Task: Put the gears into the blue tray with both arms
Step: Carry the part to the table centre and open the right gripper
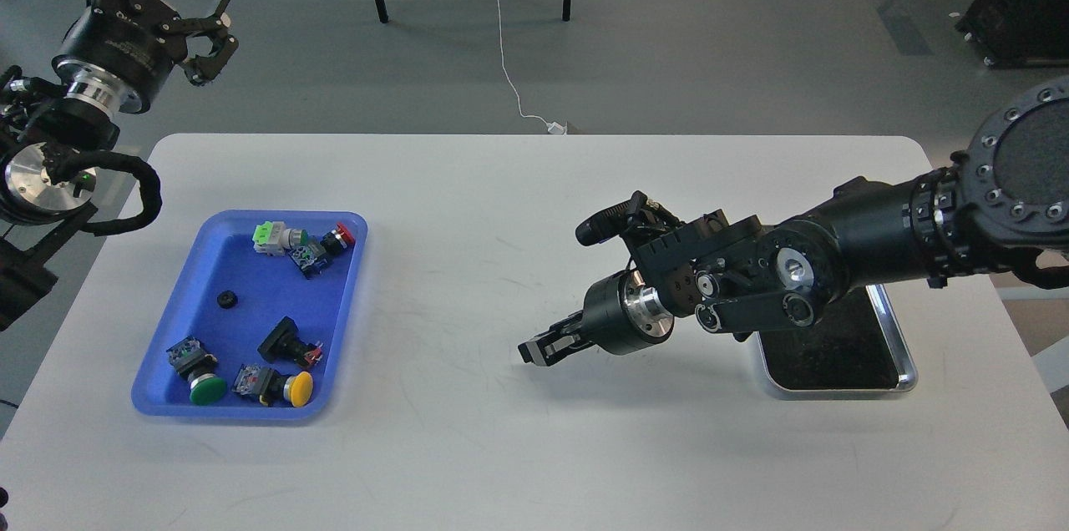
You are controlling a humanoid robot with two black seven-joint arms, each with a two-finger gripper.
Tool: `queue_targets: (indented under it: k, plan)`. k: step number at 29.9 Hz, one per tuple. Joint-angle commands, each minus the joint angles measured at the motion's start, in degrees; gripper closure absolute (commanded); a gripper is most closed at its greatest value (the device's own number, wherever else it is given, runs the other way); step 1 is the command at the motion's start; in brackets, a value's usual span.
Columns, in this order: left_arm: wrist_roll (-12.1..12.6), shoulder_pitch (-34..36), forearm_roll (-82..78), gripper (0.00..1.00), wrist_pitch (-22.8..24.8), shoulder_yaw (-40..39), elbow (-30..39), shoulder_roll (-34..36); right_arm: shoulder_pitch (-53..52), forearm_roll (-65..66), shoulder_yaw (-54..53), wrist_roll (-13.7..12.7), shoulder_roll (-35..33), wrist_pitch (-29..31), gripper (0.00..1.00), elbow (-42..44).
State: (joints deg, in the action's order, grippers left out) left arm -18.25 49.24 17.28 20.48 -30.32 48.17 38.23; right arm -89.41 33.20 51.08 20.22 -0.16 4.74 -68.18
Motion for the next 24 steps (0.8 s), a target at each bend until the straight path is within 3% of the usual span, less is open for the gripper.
queue_targets:
  k: [1,8,13,14,20,24]
  plan:
    - [0.06,0.06,0.03,0.02,0.0,-0.01,-0.01,0.01,1.42,-1.99,-0.11,0.0,0.16,0.0,0.84,1.99]
    - [-0.03,0.24,0.03,0.02,0.0,-0.09,0.08,0.18,6.08,-2.08,-0.11,-0.09,0.16,0.0,0.83,7.0]
    - [-0.03,0.24,0.03,0.02,-0.09,-0.09,0.08,0.27,7.05,-2.17,-0.11,0.0,0.16,-0.09,0.76,7.44]
    - [-0.03,0.24,-0.06,0.02,-0.09,-0.01,0.0,0.27,7.05,-2.17,-0.19,0.0,0.16,-0.09,0.73,7.53]
    - [0.14,0.24,-0.06,0.02,-0.17,0.17,0.26,1.41,6.62,-2.7,-1.16,0.0,0.16,0.0,0.32,7.27]
    - [0.23,0.24,-0.06,0.02,0.0,0.7,1.92,3.69,6.18,-2.7,-2.65,0.0,0.16,0.09,0.2,7.44]
